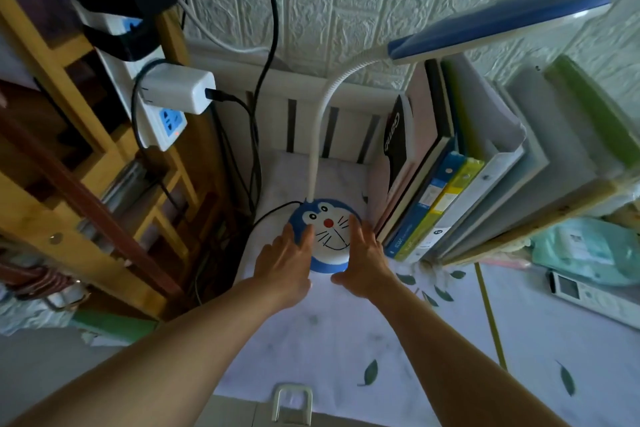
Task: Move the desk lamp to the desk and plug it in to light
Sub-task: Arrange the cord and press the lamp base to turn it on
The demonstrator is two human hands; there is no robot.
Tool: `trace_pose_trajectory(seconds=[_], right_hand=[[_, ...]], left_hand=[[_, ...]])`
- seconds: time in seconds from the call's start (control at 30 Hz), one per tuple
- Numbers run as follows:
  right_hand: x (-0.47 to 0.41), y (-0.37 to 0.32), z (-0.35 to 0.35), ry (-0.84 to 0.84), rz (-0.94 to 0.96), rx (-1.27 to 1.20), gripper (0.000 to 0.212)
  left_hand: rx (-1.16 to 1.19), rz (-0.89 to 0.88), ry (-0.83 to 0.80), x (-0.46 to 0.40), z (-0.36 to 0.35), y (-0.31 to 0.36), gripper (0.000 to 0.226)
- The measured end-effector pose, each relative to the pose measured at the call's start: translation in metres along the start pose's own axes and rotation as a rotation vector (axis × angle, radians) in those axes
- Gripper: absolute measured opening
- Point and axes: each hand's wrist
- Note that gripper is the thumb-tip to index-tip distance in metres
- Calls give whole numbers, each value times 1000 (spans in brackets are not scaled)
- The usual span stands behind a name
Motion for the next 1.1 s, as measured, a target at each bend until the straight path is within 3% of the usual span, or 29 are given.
trace_pose_trajectory(seconds=[0.8, 0.97, 1.1], right_hand=[[-6, -35, -31, 157, -154, -61, 92], [-2, -29, -25, 118, -118, -50, 93], [5, -31, -27, 155, 55, 31, 86]], left_hand=[[160, 17, 93, -23, -16, -14, 76], [131, -10, 71, -20, -14, -17, 77], [23, -57, 74, -13, -11, -20, 80]])
Point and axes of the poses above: each hand's wrist, its own x-axis away from the middle knuckle, its own z-axis out of the back of the hand, y = z × x, and after that the axes turned 4 degrees about z, right-handed
